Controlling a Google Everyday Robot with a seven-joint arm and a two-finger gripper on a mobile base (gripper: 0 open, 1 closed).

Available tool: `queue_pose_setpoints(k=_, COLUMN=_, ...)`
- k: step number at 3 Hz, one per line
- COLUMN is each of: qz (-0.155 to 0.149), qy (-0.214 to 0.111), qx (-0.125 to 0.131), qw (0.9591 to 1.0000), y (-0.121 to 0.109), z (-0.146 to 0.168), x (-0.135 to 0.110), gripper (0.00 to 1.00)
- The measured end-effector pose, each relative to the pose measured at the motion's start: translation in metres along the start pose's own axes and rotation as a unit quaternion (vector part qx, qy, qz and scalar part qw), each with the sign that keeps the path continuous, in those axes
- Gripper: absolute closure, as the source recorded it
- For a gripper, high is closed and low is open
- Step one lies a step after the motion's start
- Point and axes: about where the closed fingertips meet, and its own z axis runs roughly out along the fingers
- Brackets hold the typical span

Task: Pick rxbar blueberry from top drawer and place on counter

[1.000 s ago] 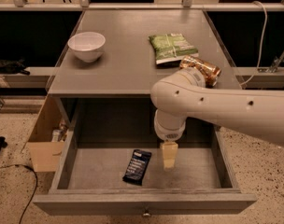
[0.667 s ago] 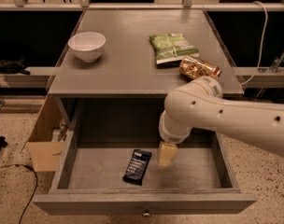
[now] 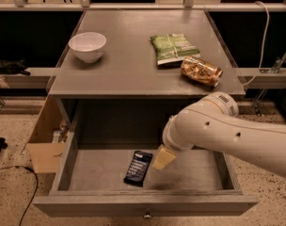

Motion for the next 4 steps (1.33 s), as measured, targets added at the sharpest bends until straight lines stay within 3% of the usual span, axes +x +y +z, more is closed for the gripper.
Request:
queue_pose_setpoints(k=1, qz=0.057, qy=-0.01, qx=0.012, qw=0.9983, y=0.009, z=-0.002, x=-0.008, gripper=0.0)
queue_pose_setpoints(k=2, qz=0.094, qy=0.013, qx=0.027, qw=0.9951, y=0.01, z=-0.009, x=-0.018, gripper=0.0)
queue_pose_setpoints(k=3, qz=0.097, qy=0.016, qx=0.028, qw=0.9947, y=0.01, z=-0.01, x=-0.019, gripper=0.0)
queue_pose_setpoints(k=4, qz=0.147, qy=-0.023, qx=0.004, qw=0.9889, y=0.014, z=0.001, x=-0.019, gripper=0.0)
